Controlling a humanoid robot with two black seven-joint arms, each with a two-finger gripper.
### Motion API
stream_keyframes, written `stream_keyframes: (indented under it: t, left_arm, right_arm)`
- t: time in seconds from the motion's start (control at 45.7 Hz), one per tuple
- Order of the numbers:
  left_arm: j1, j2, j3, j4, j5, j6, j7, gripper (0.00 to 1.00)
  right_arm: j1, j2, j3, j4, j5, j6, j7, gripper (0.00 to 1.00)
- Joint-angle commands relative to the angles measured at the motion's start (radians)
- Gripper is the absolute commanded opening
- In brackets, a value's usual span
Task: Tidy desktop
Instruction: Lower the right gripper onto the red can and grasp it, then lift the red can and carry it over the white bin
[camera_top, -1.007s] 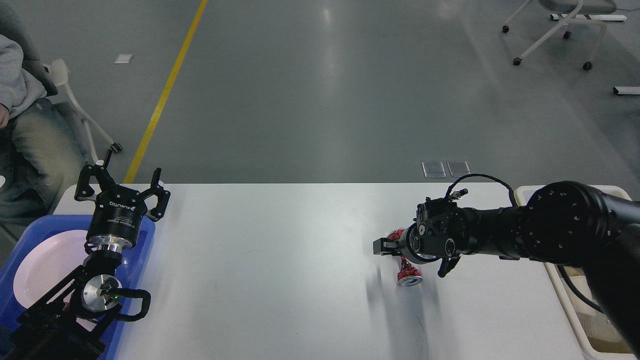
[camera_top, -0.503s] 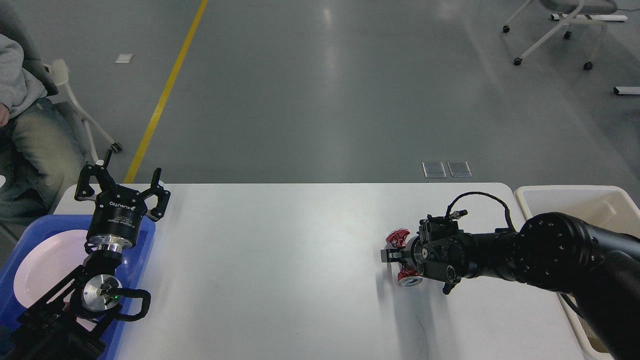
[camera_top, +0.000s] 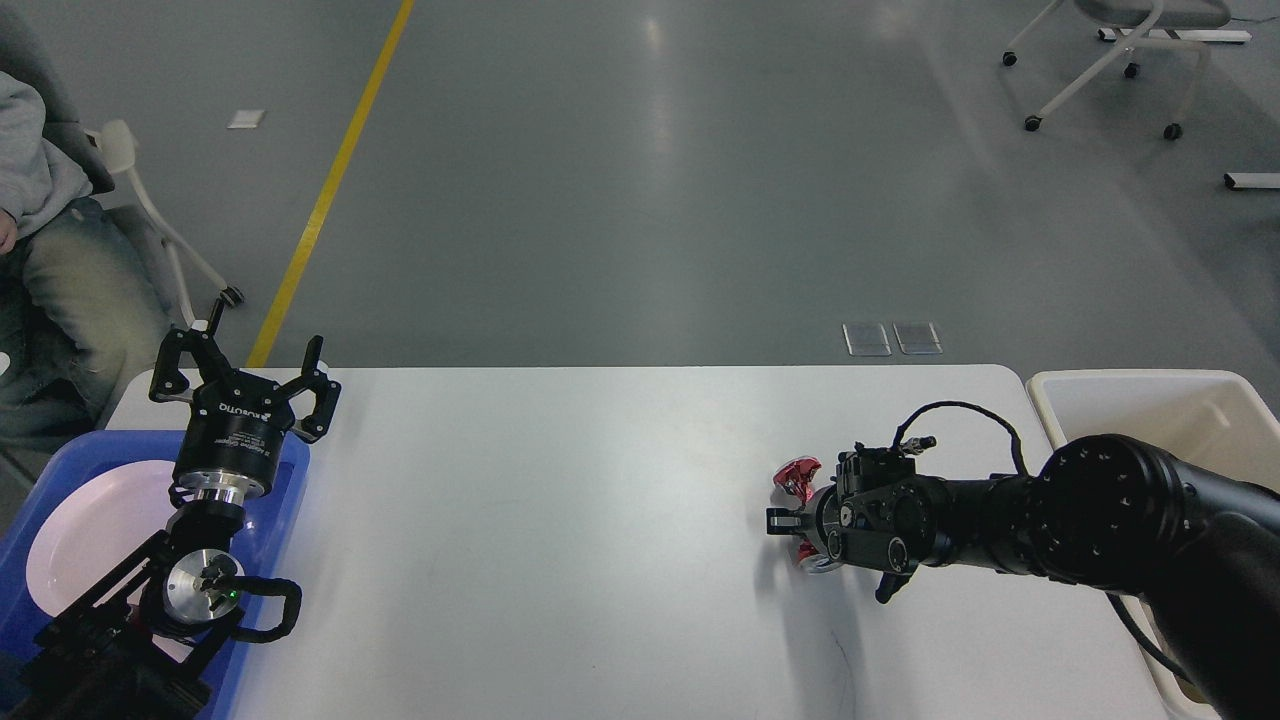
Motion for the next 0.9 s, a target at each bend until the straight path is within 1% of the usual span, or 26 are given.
stream_keyframes:
  t: [0.0, 0.284, 0.46, 0.547, 0.7, 0.875]
  left_arm:
    - [0.000, 0.000, 0.000, 0.000, 0.000, 0.000, 0.000, 0.96]
    - [0.000, 0.000, 0.000, 0.000, 0.000, 0.000, 0.000, 0.96]
    - [0.000, 0.000, 0.000, 0.000, 0.000, 0.000, 0.000, 0.96]
    - [0.000, 0.000, 0.000, 0.000, 0.000, 0.000, 0.000, 0.96]
    - [0.000, 0.000, 0.000, 0.000, 0.000, 0.000, 0.000, 0.96]
    - [0.000, 0.000, 0.000, 0.000, 0.000, 0.000, 0.000, 0.96]
  right_arm:
    - [0.007, -0.002, -0.001, -0.002, 0.017, -0.001, 0.000, 0.00]
    - [0.030, -0.009, -0.001, 0.011, 0.023, 0.001, 0.000, 0.00]
    - [0.073, -0.045, -0.004, 0.085, 0.057, 0.002, 0.000, 0.00]
    - [0.101, -0.060, -0.004, 0.113, 0.075, 0.021, 0.005, 0.00]
    - [0.184, -0.108, -0.007, 0.201, 0.141, 0.085, 0.005, 0.00]
    - [0.323, -0.195, -0.025, 0.358, 0.178, 0.163, 0.006, 0.00]
